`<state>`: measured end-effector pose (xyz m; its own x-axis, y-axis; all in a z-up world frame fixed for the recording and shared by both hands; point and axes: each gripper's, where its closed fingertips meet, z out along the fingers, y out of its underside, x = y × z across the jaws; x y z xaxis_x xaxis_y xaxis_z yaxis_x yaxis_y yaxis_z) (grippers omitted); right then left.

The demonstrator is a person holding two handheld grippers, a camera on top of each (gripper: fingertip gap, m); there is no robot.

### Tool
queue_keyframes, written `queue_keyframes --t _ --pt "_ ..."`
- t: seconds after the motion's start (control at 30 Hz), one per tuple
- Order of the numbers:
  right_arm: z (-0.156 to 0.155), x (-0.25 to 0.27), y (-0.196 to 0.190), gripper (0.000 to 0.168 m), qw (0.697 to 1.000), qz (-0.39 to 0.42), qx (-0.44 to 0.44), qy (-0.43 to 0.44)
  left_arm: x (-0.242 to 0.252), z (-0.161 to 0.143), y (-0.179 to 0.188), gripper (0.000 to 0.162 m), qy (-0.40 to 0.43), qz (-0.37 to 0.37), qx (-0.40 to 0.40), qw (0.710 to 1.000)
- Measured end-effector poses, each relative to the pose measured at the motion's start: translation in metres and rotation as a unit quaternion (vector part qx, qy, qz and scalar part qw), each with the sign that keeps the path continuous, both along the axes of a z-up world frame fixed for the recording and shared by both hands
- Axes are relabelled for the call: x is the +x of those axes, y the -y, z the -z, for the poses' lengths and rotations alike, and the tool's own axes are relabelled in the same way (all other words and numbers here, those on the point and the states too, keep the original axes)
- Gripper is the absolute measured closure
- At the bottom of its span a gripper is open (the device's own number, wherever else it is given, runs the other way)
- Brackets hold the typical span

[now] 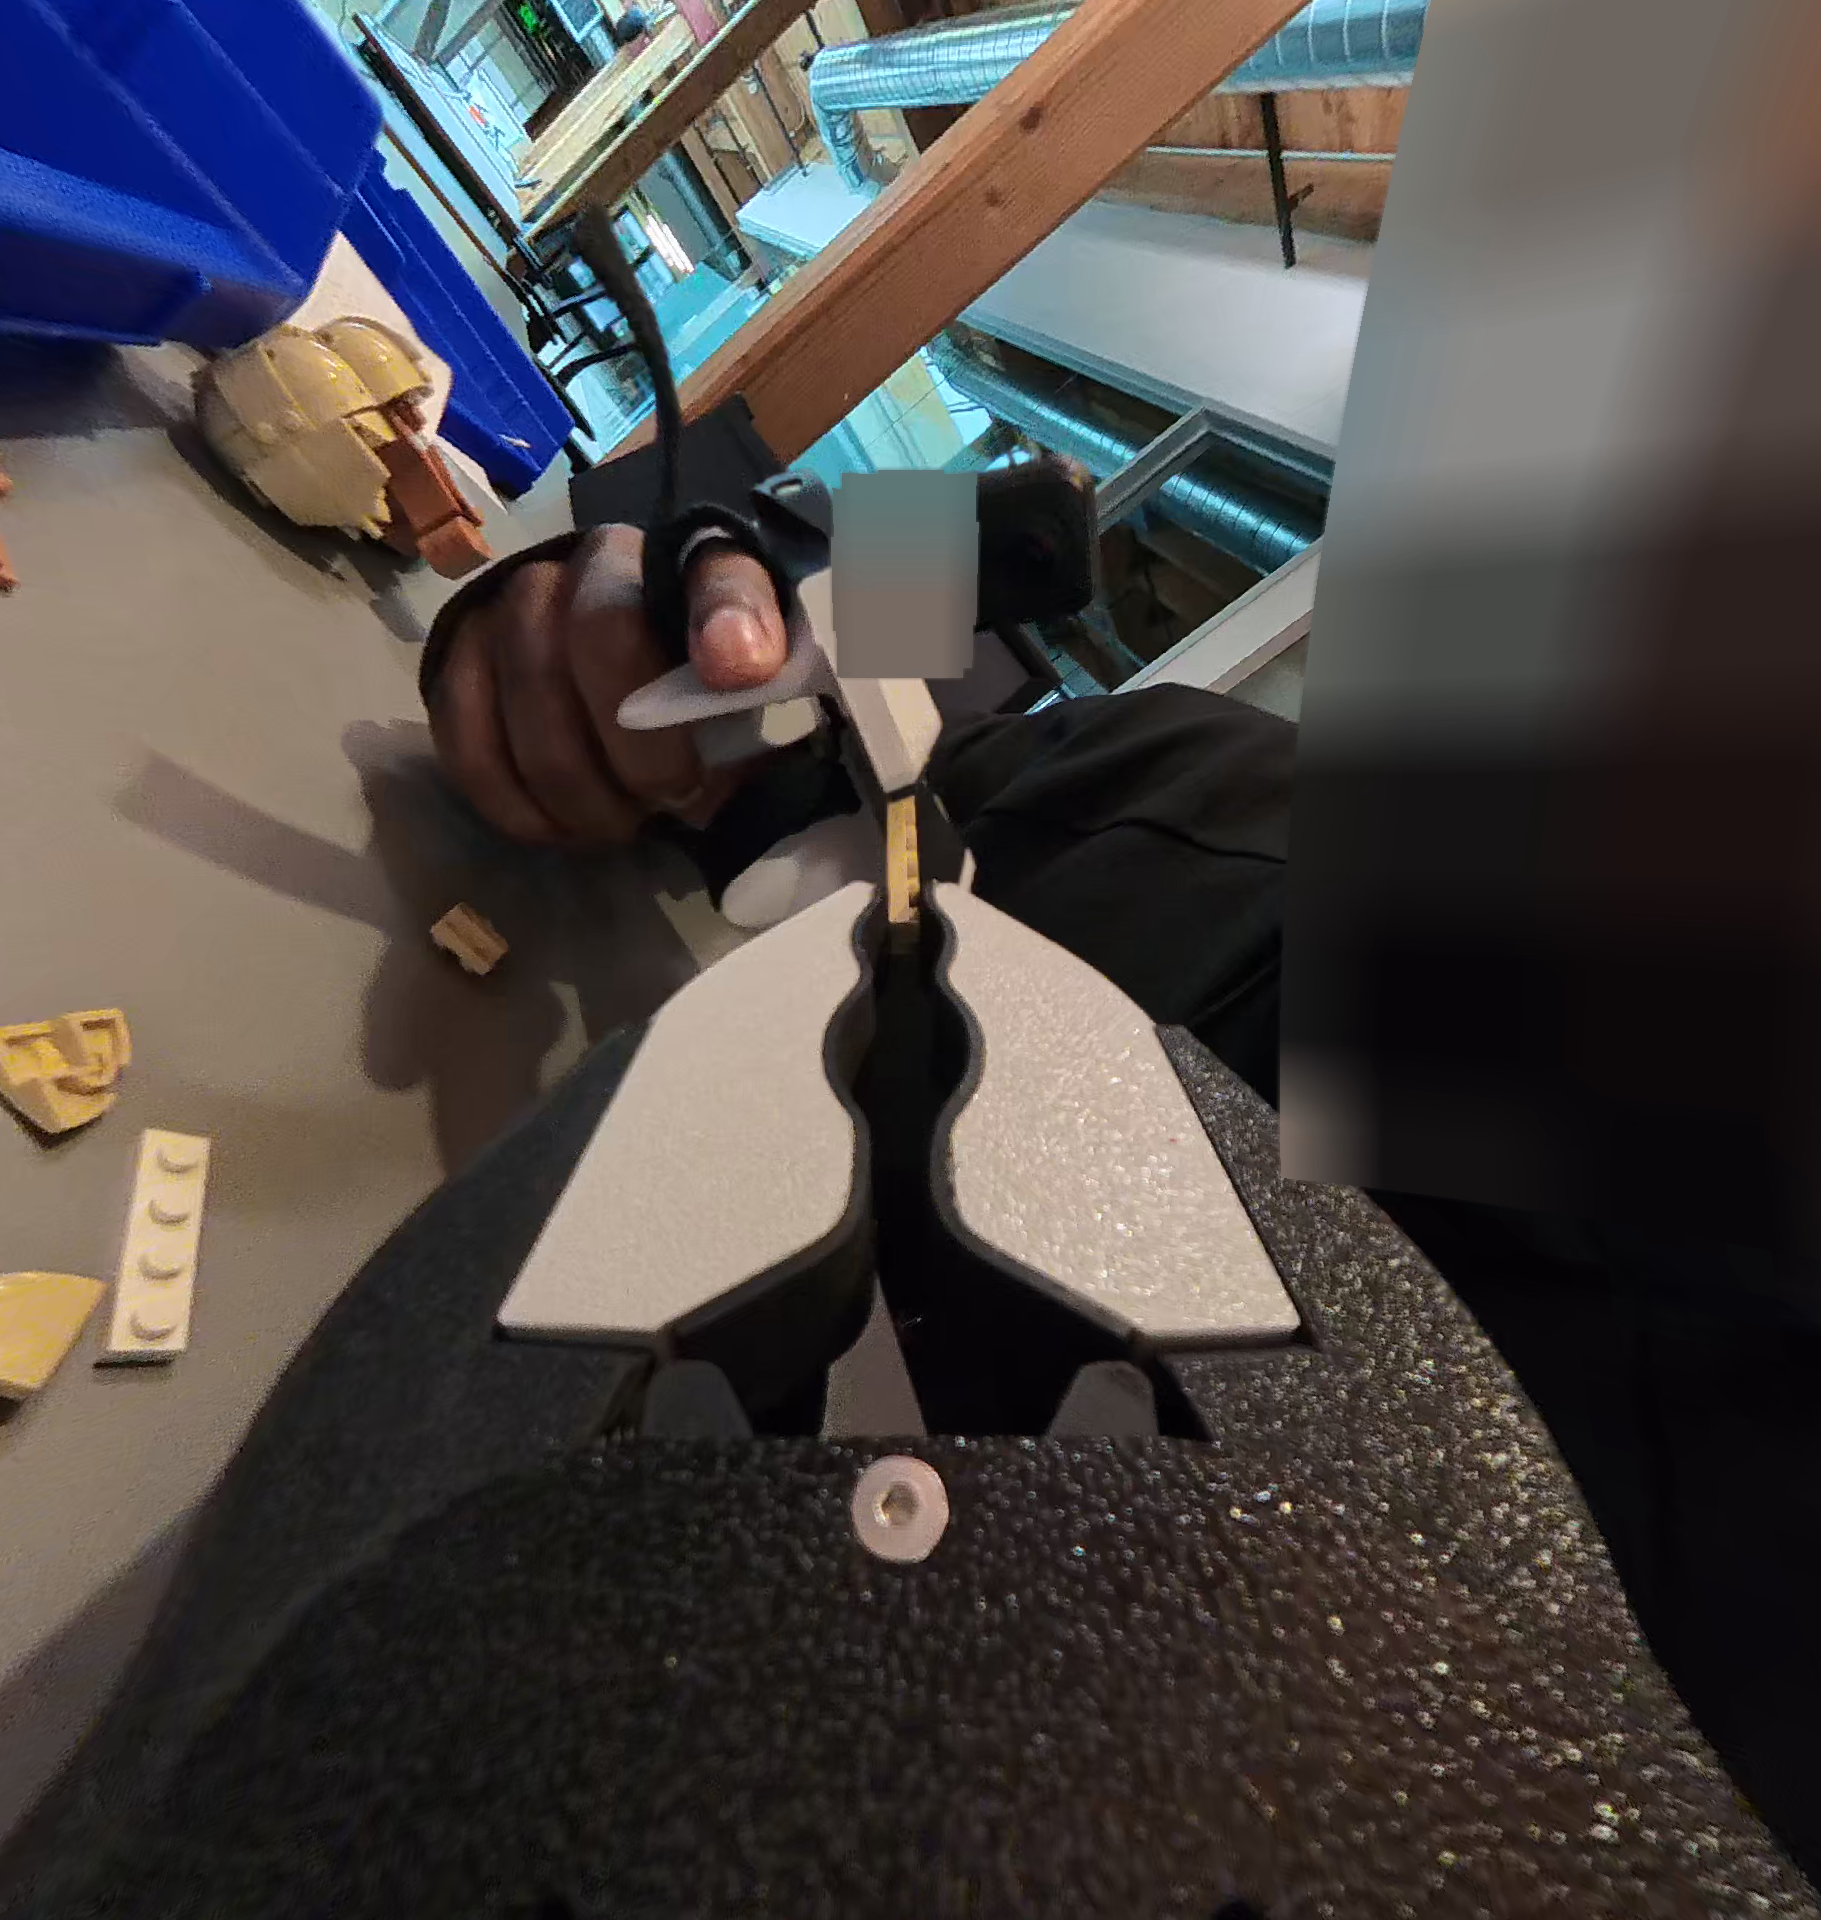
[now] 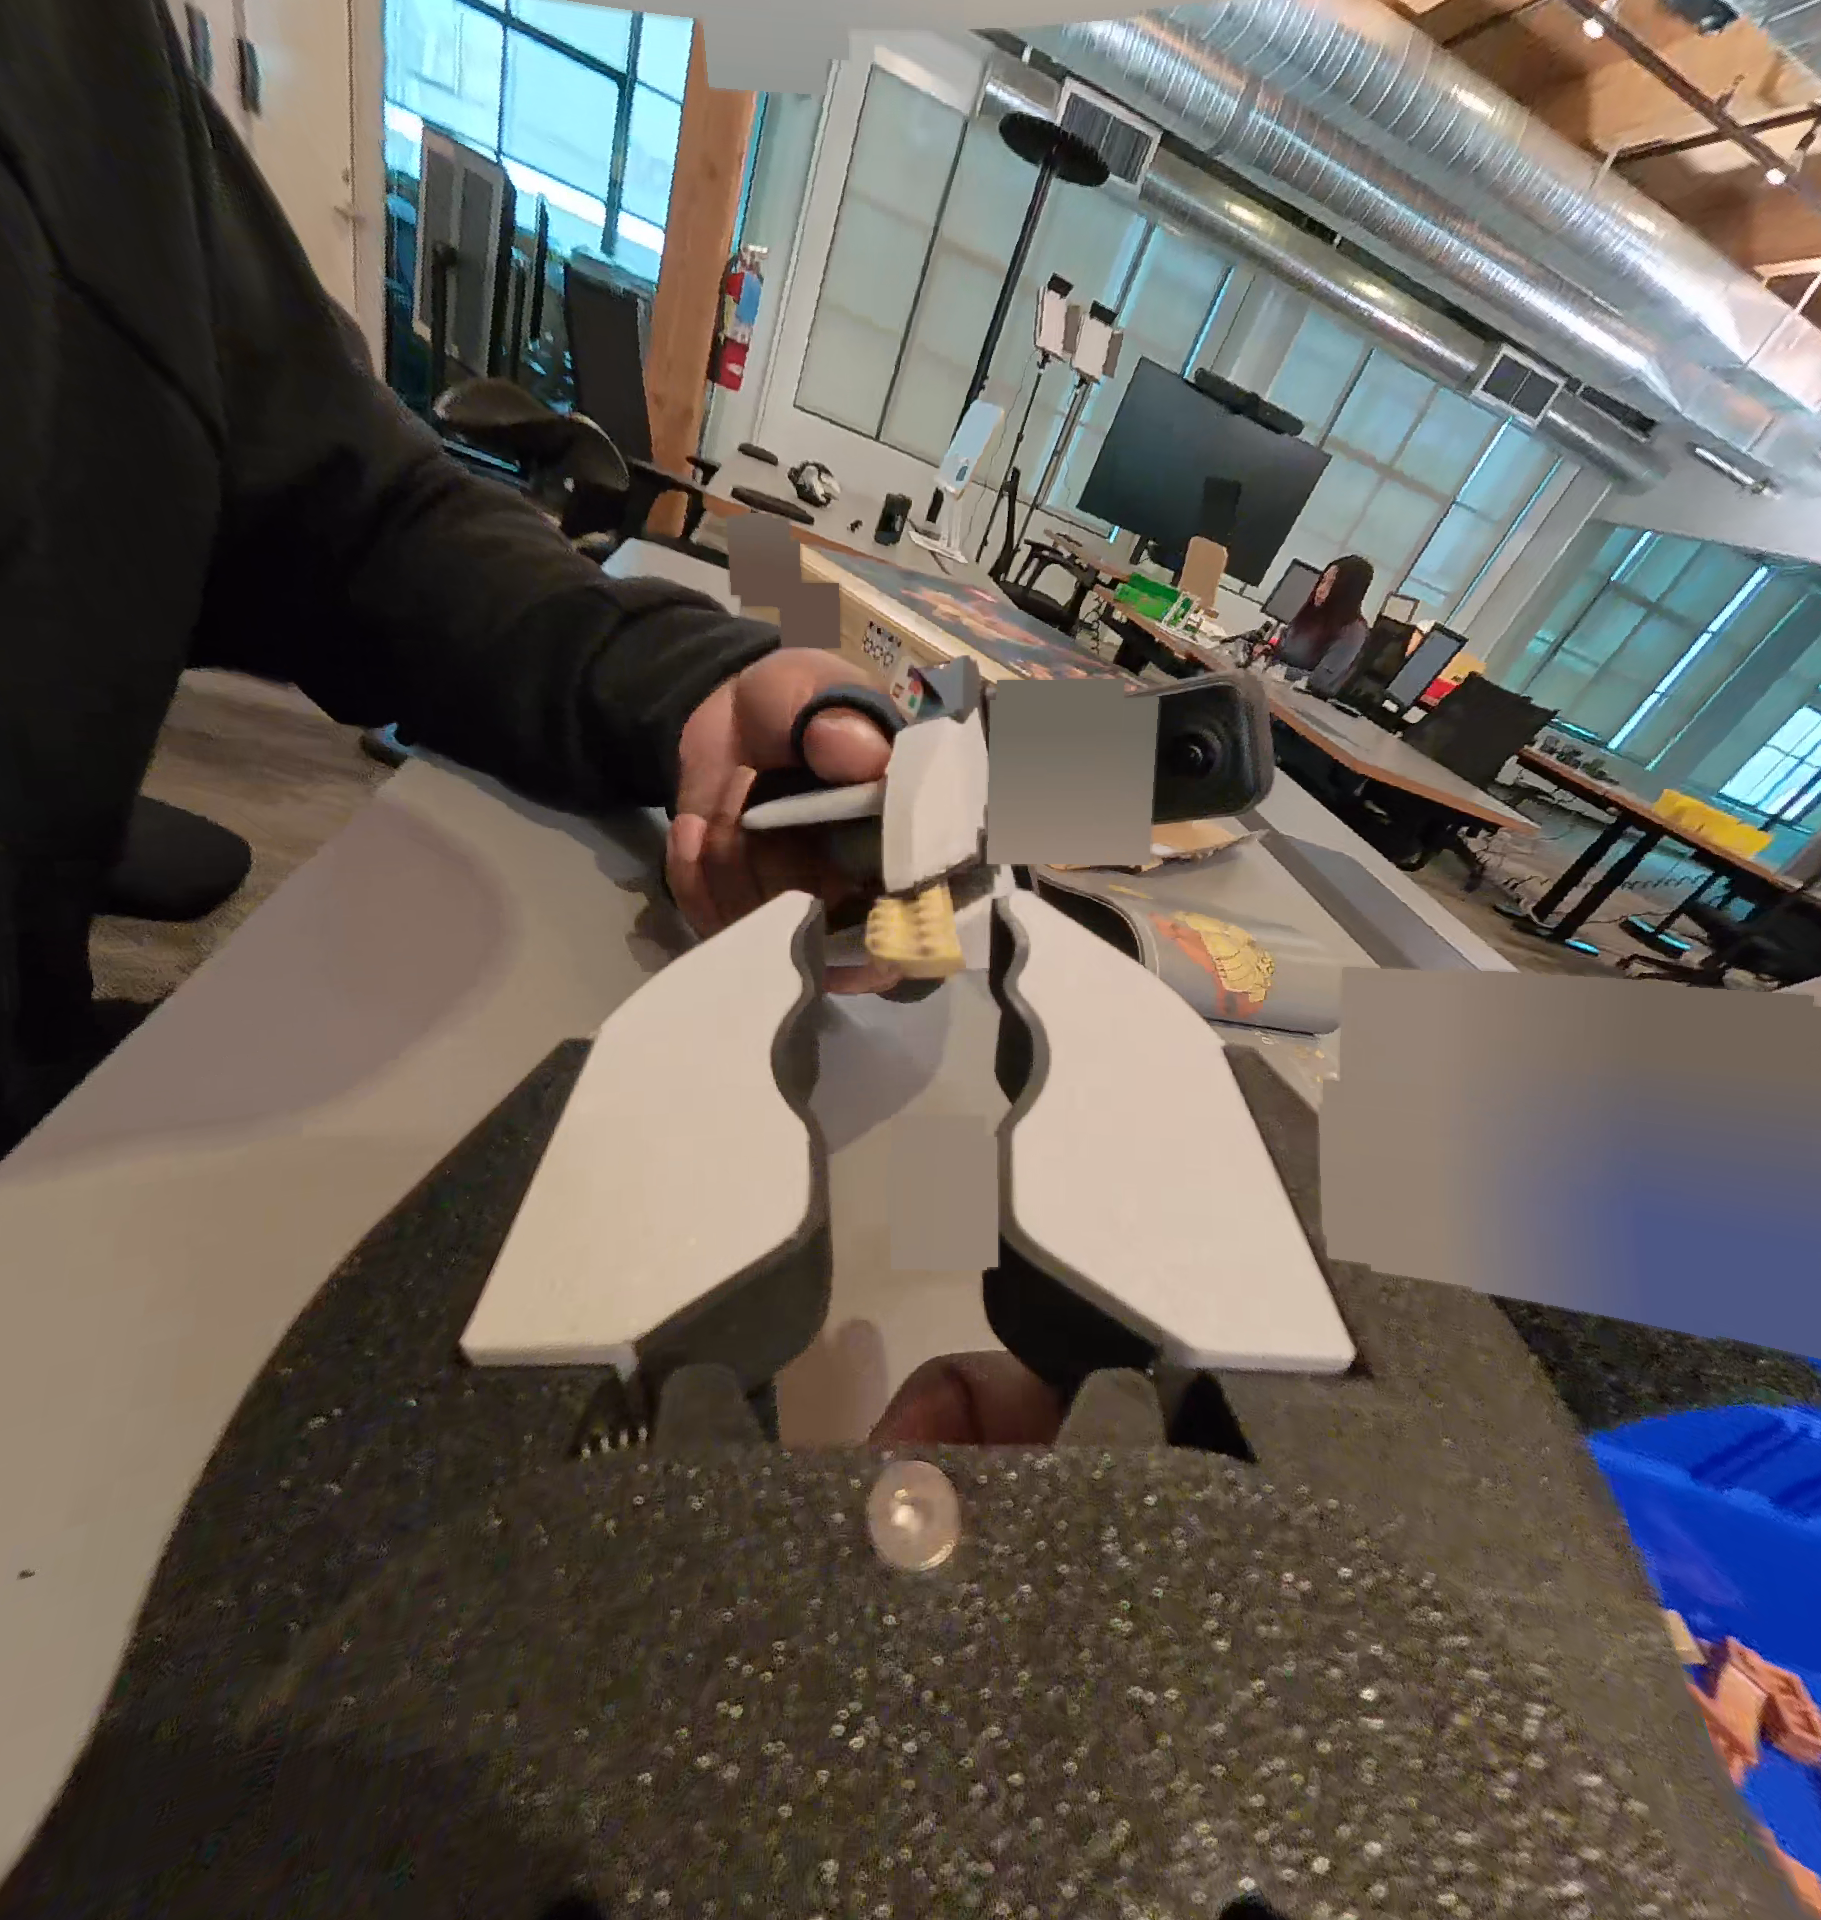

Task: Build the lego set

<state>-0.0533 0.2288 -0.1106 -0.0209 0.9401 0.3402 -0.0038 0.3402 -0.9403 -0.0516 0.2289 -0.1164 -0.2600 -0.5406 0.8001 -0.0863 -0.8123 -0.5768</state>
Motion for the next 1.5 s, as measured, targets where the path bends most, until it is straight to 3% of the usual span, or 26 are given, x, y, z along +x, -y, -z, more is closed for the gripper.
queue_keyframes --t 0.3,0.6,0.77,0.87,1.0,1.13,1.5 --pt "0.001 0.000 -0.005 0.151 1.000 0.015 -0.004 0.005 -0.001 -0.001 -0.003 0.157 0.004 -0.009 -0.007 1.000" --pt "0.004 0.000 -0.004 0.152 0.988 -0.039 -0.147 0.029 -0.005 -0.002 -0.003 0.146 -0.036 -0.024 0.094 0.995" --pt "0.005 -0.002 -0.003 0.152 0.982 -0.046 -0.181 0.032 -0.001 0.003 0.000 0.152 -0.040 -0.015 0.086 0.995" --pt "0.008 -0.004 -0.001 0.152 0.986 -0.038 -0.156 0.040 -0.003 0.002 0.001 0.157 -0.025 -0.003 0.064 0.998" --pt "0.016 -0.004 -0.010 0.137 0.997 0.019 -0.051 0.063 -0.003 0.006 0.002 0.158 -0.038 0.001 0.047 0.998" --pt "0.017 -0.004 -0.005 0.137 0.998 0.026 0.023 0.059 -0.002 0.005 0.003 0.157 -0.027 0.007 0.014 1.000" --pt "0.013 -0.004 0.002 0.151 0.999 0.011 0.032 0.041 0.001 0.005 0.008 0.157 -0.009 0.030 -0.033 0.999"
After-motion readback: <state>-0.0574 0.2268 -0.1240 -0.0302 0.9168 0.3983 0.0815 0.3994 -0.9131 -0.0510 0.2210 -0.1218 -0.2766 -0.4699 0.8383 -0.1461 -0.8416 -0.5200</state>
